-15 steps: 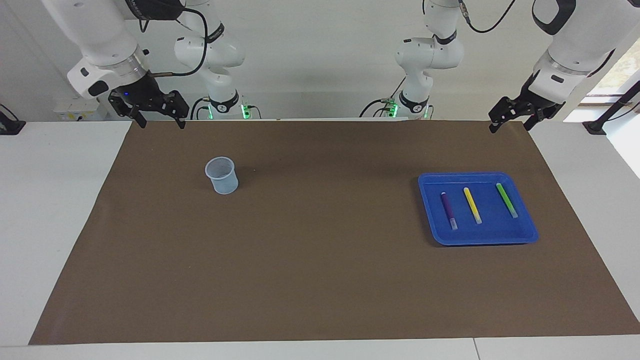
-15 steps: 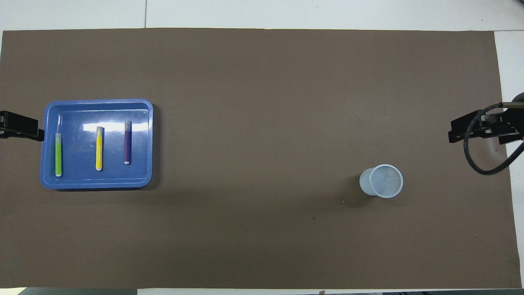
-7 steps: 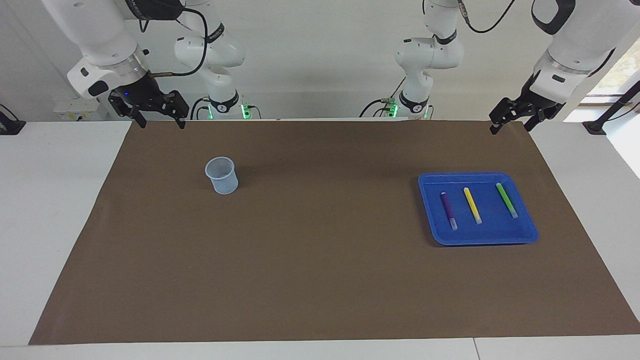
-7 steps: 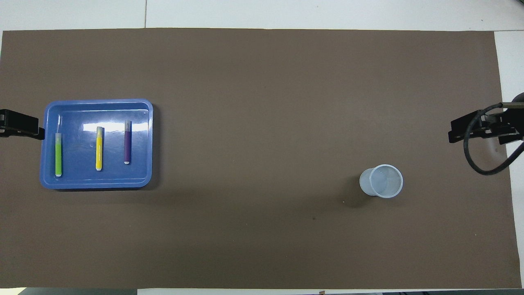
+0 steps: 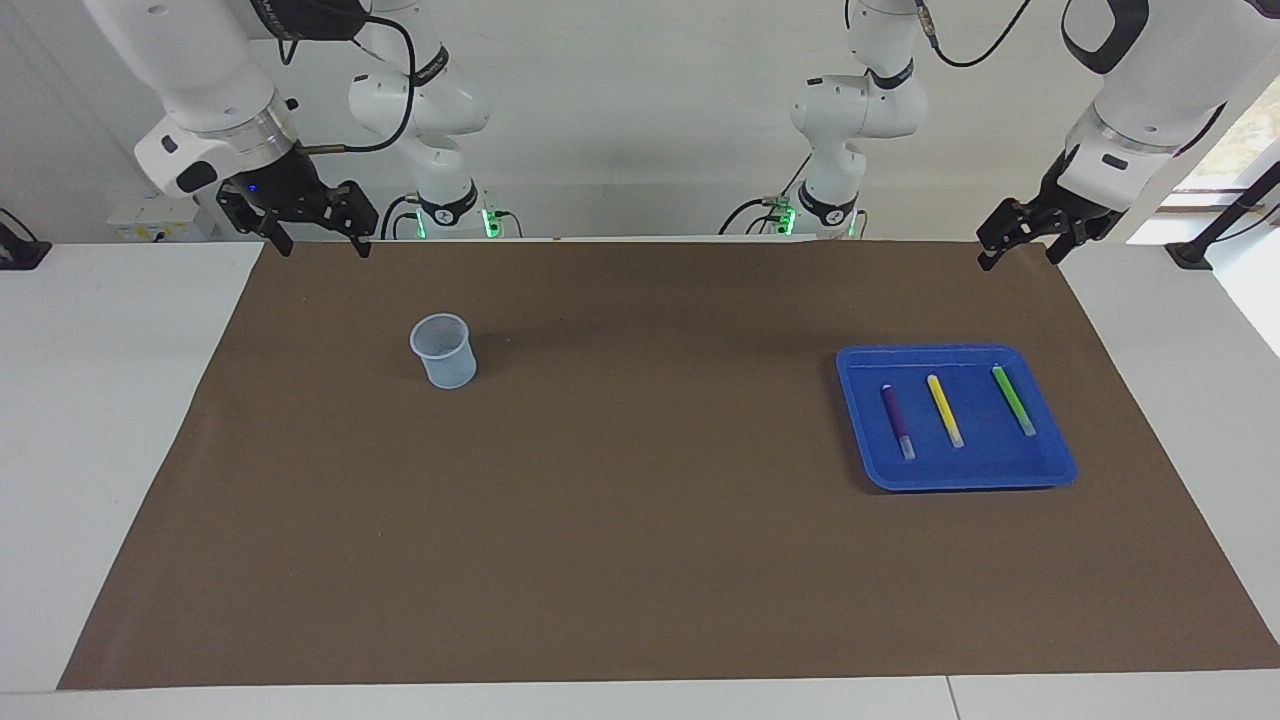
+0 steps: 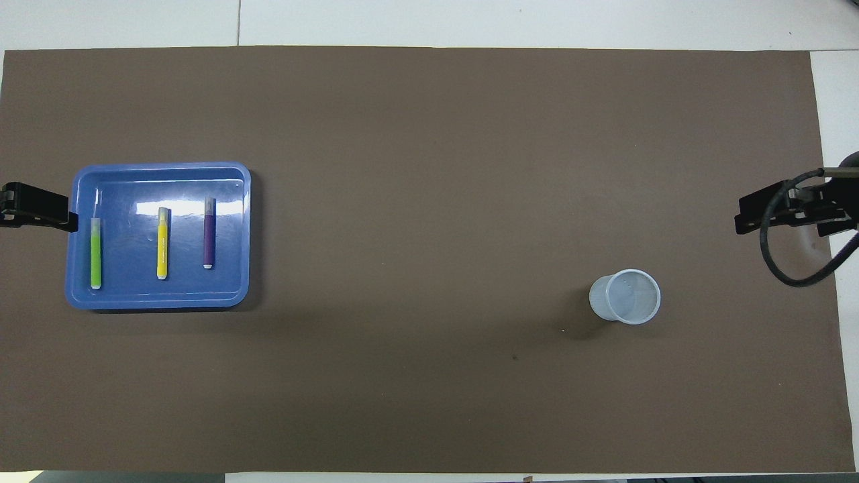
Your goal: Transfer and insert pens with both arms
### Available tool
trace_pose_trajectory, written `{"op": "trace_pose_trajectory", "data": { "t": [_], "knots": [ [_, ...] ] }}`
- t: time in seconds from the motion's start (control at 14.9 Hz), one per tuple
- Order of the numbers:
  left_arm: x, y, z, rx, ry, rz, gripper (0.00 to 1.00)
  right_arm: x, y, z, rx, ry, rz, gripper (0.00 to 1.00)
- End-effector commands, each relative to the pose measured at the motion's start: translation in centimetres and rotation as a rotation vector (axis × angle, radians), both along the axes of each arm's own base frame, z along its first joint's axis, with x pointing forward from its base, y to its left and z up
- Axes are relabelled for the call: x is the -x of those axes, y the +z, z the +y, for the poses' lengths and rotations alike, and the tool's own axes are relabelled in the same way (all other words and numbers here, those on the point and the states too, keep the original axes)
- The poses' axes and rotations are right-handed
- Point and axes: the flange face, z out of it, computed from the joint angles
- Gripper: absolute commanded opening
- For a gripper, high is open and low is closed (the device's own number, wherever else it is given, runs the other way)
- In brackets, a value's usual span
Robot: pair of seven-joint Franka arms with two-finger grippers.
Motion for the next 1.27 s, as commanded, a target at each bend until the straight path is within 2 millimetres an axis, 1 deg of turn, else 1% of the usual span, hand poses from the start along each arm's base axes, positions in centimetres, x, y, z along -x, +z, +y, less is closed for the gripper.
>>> {"op": "trace_pose_trajectory", "data": {
  "t": [0.0, 0.07, 0.2, 0.27, 0.34, 0.4, 0.47, 0.54, 0.6, 0.67, 0.8, 0.87, 0.94, 1.07, 1.14, 1.21],
  "knots": [
    [0.3, -1.3, 1.7, 0.012, 0.035, -0.015, 1.00, 0.1, -0.1, -0.4, 0.017, 0.027, -0.009, 1.00],
    [0.0, -2.1, 1.8, 0.012, 0.037, -0.015, 1.00, 0.1, -0.1, -0.4, 0.017, 0.027, -0.009, 1.00],
    [-0.3, -4.0, 2.7, 0.011, 0.053, -0.019, 1.00, 0.1, -0.1, -0.4, 0.017, 0.027, -0.009, 1.00],
    [-0.5, -5.4, 3.0, 0.011, 0.055, -0.025, 1.00, 0.1, -0.1, -0.4, 0.017, 0.027, -0.009, 1.00],
    [-0.5, -7.1, 3.6, 0.011, 0.060, -0.031, 1.00, 0.1, -0.1, -0.4, 0.017, 0.027, -0.009, 1.00],
    [-0.7, -8.2, 4.2, 0.011, 0.056, -0.035, 1.00, 0.1, -0.1, -0.4, 0.017, 0.027, -0.009, 1.00],
    [-1.1, -9.6, 5.1, 0.009, 0.047, -0.037, 1.00, 0.2, -0.1, -0.4, 0.017, 0.027, -0.007, 1.00],
    [-2.0, -11.4, 5.9, 0.006, 0.046, -0.026, 1.00, 0.2, 0.0, -0.4, 0.017, 0.027, -0.007, 1.00],
    [-2.7, -12.6, 6.1, 0.003, 0.039, -0.028, 1.00, 0.3, -0.1, -0.4, 0.014, 0.025, -0.003, 1.00],
    [-3.5, -14.3, 6.6, -0.002, 0.036, -0.031, 1.00, 0.3, -0.1, -0.4, 0.014, 0.025, -0.003, 1.00],
    [-4.5, -17.6, 8.6, -0.006, -0.002, -0.026, 1.00, 0.3, -0.1, -0.4, 0.014, 0.024, -0.003, 1.00],
    [-4.7, -19.0, 9.9, -0.008, -0.020, -0.034, 1.00, 0.3, -0.1, -0.4, 0.014, 0.024, 0.000, 1.00],
    [-4.7, -20.7, 10.8, -0.011, -0.023, -0.039, 1.00, 0.3, -0.1, -0.3, 0.013, 0.022, -0.001, 1.00],
    [-4.5, -23.3, 11.0, -0.017, -0.022, -0.054, 1.00, 0.4, 0.1, -0.4, 0.010, 0.020, -0.004, 1.00],
    [-4.5, -24.3, 11.2, -0.019, -0.017, -0.058, 1.00, 0.4, 0.0, -0.4, 0.010, 0.021, -0.004, 1.00],
    [-4.5, -24.8, 11.7, -0.020, -0.010, -0.052, 1.00, 0.4, -0.2, -0.4, 0.008, 0.023, 0.000, 1.00]
  ]
}}
